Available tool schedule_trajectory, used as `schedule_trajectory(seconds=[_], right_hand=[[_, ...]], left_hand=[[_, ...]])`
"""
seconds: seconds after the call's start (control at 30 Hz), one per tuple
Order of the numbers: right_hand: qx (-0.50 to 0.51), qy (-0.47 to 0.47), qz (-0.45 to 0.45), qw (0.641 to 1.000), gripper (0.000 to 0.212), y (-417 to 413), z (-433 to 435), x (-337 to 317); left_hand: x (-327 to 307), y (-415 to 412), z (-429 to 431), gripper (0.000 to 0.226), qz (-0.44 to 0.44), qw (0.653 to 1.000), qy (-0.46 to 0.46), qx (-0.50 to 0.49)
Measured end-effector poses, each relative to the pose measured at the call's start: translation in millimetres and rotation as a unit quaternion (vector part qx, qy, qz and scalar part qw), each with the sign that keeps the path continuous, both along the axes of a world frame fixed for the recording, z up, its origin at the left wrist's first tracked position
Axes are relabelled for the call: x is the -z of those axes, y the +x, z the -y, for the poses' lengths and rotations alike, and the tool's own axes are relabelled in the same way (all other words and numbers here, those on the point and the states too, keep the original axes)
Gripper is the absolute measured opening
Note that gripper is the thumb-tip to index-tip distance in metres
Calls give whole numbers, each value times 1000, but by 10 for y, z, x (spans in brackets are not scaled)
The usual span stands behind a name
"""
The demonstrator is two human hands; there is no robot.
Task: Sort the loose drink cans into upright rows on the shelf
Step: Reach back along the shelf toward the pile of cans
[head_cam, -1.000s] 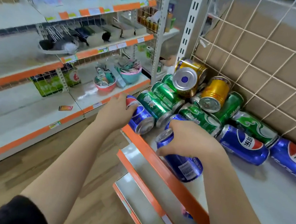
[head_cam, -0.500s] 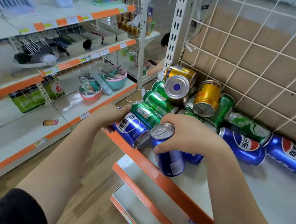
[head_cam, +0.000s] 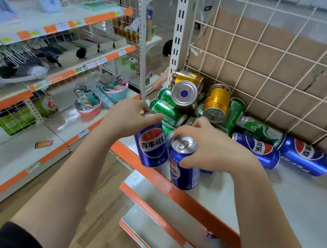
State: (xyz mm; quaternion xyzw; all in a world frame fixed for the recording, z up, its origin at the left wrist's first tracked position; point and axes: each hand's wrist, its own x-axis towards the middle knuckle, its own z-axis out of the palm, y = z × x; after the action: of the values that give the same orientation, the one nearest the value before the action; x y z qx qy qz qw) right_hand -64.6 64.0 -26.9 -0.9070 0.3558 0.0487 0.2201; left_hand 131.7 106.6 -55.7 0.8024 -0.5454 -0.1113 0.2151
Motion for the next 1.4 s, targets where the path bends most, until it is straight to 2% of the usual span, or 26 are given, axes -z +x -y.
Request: schedule_trajectory(seconds=[0.1, 0.23, 0.37, 0.63, 0.9, 1.23, 1.4], right_hand=[[34, 0, 2, 999, 54, -29, -74, 11], [83, -46, 17, 995, 46, -37, -175, 62], [137, -55, 22, 989, 39, -33, -285, 79], [228, -92, 36, 969, 51, -4, -438, 129], [265, -79, 62, 959, 58, 9, -463, 180], [251, -89, 54, 962, 53, 58, -411, 174], [247, -93, 68, 962, 48, 19, -387, 145]], left_hand=[[-52, -71, -21, 55, 8, 999, 10, 39], [-116, -166, -62, 54, 27, 996, 11, 87], [-115, -223, -122, 58, 45, 994, -17, 102], [-93, -206, -268, 52, 47, 989, -92, 106], [-10, -114, -370, 50, 20, 984, -134, 117], [-55, -26, -382, 46, 8, 981, -156, 112], [-135, -100, -345, 49, 15, 978, -149, 144]])
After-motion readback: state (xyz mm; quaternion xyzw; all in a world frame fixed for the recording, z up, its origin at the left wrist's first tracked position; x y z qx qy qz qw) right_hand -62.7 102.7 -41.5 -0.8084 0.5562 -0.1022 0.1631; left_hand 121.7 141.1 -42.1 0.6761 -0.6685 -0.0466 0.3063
